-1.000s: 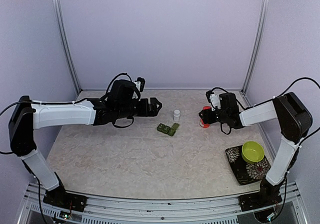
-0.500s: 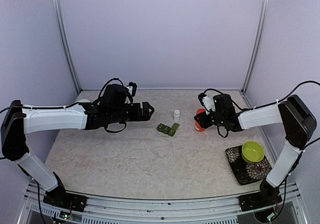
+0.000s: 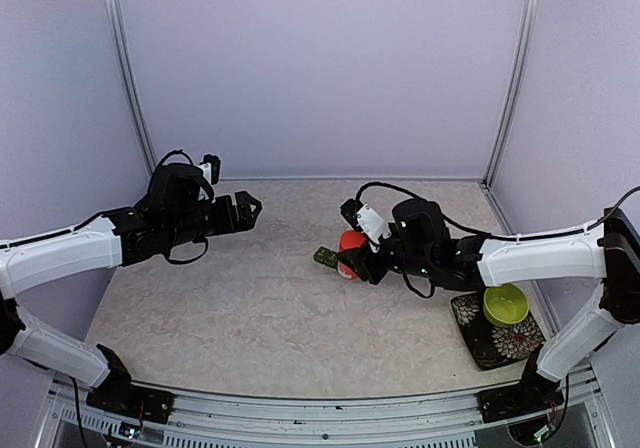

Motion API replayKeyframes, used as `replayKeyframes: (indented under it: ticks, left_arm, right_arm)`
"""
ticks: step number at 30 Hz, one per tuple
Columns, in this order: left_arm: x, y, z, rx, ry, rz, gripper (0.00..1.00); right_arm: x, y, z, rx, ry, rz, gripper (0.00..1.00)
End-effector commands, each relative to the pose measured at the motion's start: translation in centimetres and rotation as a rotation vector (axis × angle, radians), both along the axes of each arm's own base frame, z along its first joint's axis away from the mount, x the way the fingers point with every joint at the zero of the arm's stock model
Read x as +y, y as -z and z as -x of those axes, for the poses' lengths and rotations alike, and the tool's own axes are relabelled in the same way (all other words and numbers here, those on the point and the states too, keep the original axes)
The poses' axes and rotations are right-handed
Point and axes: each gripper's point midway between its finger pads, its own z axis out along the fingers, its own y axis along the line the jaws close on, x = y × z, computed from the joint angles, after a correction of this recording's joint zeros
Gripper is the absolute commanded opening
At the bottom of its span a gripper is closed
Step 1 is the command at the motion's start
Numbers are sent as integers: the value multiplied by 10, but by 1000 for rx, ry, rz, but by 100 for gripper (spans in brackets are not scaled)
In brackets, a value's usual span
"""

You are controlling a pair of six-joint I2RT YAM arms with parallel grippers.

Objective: Sort the pills into containers
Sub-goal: Pick up the pill bottle from the center of the board, then place the pill bottle at the center of the board.

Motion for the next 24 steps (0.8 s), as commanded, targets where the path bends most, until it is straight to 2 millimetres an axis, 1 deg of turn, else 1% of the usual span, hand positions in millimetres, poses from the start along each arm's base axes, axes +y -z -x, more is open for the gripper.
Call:
replayKeyframes:
  ticks: [1, 2, 6, 8, 11, 14, 18, 24]
  left_arm:
    - [16, 4, 3, 11, -36, -20, 99]
    - [17, 4, 4, 12, -36, -18, 99]
    - [18, 8, 6, 18, -39, -18, 99]
    - [18, 10, 7, 22, -36, -15, 99]
    - [16, 13, 8, 26, -28, -2, 99]
    - [14, 17, 10, 32, -21, 4, 99]
    - [11, 20, 10, 34, -14, 6, 99]
    - [8, 20, 11, 31, -6, 14, 99]
  right_arm:
    - [33, 13, 10, -23, -57, 15, 33]
    - [42, 22, 13, -16, -71, 28, 33]
    - [67, 39, 22, -8, -118, 40, 33]
    - [76, 46, 23, -2, -132, 47, 33]
    - [87, 48, 25, 0, -149, 40, 34]
    - [92, 52, 25, 4, -153, 42, 38]
    - [93, 55, 24, 4, -153, 42, 44]
    - [97, 61, 29, 25, -183, 39, 46]
